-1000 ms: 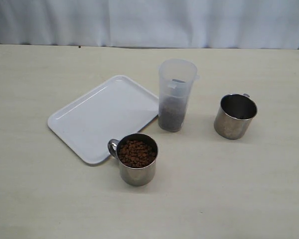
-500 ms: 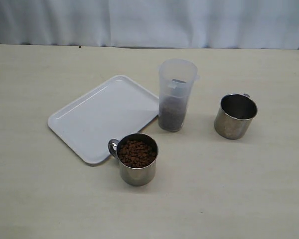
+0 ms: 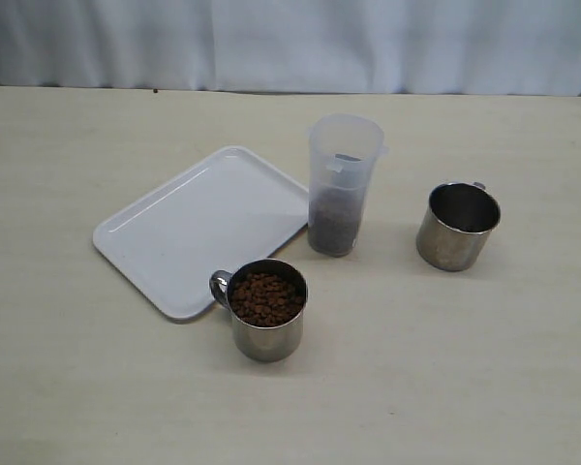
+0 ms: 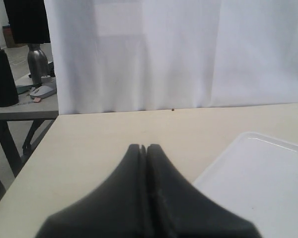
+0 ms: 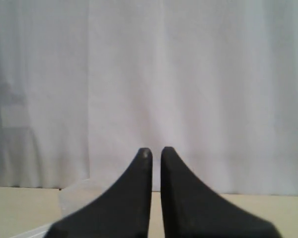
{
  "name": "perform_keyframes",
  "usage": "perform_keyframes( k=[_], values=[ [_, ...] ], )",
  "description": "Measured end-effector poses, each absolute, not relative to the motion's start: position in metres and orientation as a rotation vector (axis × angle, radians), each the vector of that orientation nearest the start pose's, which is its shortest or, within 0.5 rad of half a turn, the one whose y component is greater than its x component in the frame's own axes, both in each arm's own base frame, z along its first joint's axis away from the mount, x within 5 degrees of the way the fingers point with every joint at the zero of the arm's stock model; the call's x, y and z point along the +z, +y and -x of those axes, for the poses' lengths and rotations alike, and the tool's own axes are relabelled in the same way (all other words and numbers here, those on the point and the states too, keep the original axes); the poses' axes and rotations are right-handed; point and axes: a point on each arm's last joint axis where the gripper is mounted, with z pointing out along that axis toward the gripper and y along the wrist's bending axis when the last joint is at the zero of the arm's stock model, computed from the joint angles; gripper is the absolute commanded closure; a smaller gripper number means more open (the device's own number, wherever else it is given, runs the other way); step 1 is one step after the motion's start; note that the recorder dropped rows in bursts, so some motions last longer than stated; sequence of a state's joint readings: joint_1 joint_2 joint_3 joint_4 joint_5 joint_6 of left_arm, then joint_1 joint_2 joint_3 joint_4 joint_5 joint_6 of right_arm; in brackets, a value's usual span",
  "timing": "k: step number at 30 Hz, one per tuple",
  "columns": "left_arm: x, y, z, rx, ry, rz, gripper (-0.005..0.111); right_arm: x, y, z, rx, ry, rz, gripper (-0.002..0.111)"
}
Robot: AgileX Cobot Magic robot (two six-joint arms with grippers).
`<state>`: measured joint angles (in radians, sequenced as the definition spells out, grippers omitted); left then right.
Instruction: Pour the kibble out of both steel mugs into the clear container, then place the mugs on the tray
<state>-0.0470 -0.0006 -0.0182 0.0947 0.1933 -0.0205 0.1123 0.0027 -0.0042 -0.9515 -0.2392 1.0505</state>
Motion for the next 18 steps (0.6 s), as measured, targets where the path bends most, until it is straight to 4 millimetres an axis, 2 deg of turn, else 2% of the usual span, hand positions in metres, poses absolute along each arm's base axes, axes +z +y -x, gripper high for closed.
perform_keyframes(
  k=[9,18],
  values=[
    [0.202,-0.001,-0.055,0.034,1.655,-0.085,0.107,0.206,0.004,-0.057,0.209,1.580,-0.004,0.103],
    [0.202,-0.001,-0.055,0.034,1.655,-0.085,0.107,0.197,0.008,-0.056,0.156,1.674,0.115,0.103]
  ],
)
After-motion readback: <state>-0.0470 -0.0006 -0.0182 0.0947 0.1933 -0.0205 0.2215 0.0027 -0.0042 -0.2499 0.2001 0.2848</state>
